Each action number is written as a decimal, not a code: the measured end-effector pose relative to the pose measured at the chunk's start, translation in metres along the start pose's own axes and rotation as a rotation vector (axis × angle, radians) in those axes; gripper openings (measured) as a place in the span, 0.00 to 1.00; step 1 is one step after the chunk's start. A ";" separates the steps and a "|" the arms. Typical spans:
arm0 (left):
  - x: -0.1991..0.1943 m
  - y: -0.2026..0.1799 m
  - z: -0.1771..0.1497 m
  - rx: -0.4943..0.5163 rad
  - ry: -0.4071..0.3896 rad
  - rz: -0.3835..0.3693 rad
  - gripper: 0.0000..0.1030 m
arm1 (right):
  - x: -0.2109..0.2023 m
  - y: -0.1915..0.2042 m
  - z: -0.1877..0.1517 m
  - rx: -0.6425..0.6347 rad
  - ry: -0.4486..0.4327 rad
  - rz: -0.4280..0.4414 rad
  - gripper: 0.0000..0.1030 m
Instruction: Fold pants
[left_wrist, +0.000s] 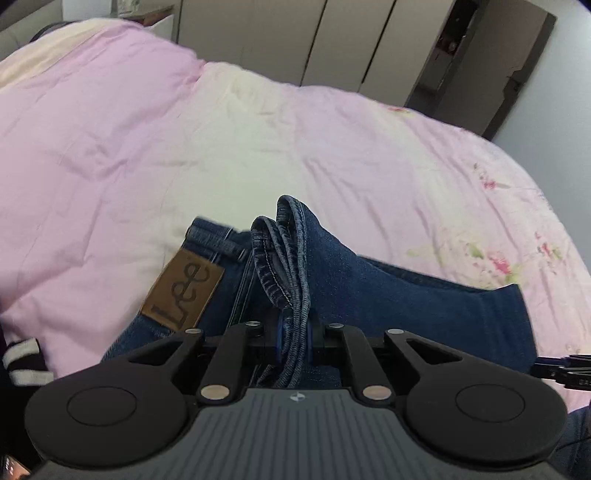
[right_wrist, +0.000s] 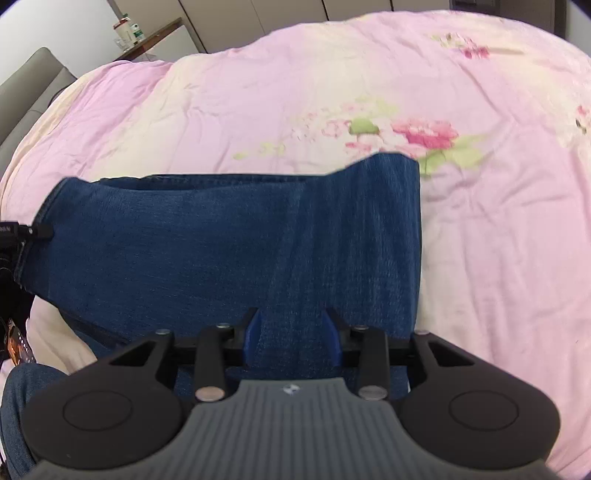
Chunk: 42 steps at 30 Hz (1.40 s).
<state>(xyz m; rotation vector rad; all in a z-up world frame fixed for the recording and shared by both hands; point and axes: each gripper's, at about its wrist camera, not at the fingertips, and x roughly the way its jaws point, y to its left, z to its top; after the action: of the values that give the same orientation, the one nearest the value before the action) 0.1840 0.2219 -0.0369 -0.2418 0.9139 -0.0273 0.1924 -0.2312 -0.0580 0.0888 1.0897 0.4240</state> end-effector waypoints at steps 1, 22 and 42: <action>-0.009 -0.004 0.008 0.026 -0.013 -0.009 0.12 | -0.005 0.001 0.002 -0.011 -0.010 0.001 0.34; 0.069 0.067 0.032 0.036 0.185 0.141 0.13 | 0.007 -0.004 0.043 -0.036 -0.070 -0.048 0.26; 0.118 0.063 0.007 0.072 0.239 0.283 0.29 | 0.082 -0.052 0.078 0.026 0.004 -0.139 0.03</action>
<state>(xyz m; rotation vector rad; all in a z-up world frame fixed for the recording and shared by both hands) 0.2566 0.2693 -0.1390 -0.0402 1.1764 0.1755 0.3082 -0.2377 -0.1049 0.0345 1.0980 0.2850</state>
